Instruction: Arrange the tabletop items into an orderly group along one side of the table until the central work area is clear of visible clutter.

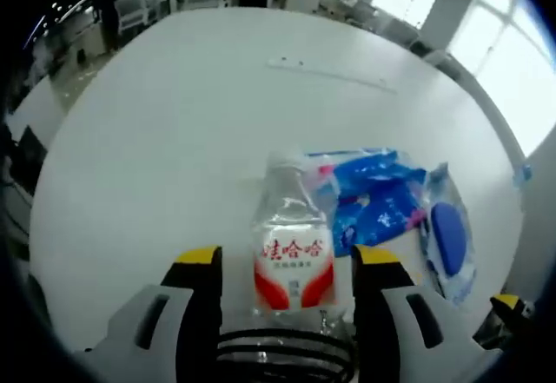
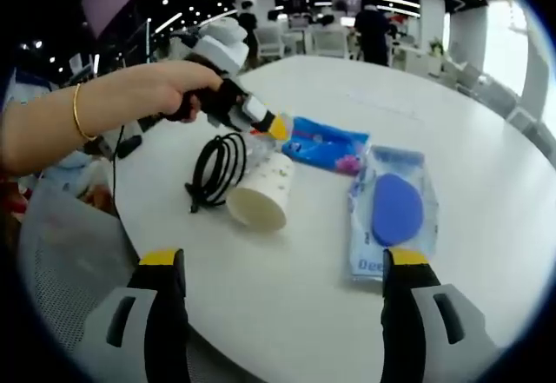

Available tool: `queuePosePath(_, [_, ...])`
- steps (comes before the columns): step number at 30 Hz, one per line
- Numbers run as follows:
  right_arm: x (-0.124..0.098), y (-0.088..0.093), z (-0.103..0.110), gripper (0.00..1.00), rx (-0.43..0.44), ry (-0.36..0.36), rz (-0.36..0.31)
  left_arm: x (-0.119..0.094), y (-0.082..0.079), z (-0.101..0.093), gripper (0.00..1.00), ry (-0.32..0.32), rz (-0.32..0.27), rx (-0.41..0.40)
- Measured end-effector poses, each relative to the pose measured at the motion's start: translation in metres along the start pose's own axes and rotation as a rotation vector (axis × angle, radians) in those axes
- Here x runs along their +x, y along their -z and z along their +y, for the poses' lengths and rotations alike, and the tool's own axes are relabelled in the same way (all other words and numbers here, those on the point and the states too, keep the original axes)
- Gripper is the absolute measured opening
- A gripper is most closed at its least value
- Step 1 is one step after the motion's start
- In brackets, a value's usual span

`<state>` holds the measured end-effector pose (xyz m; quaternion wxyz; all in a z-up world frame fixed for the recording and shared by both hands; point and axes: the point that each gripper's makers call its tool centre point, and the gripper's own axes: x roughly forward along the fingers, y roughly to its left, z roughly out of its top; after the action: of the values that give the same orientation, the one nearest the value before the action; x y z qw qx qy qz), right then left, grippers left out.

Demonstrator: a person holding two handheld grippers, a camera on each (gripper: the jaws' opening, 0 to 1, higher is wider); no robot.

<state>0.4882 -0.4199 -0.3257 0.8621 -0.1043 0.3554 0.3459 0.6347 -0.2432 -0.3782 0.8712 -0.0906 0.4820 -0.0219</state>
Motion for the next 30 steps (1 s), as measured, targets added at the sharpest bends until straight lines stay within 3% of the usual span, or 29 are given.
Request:
queuePosePath(9, [0.000,-0.003,0.006,0.94,-0.017,-0.019,-0.011,0.007,0.009,-0.005,0.43,0.012,0.044,0.030])
queuePosePath(14, [0.000,-0.003,0.004,0.94,-0.047,-0.002,-0.005,0.011,0.015,-0.007,0.41,0.016,0.067,0.025])
queuePosePath(30, [0.000,0.000,0.002,0.94,-0.059,0.007,0.008,0.003,0.016,0.001,0.39,0.003,0.014,-0.006])
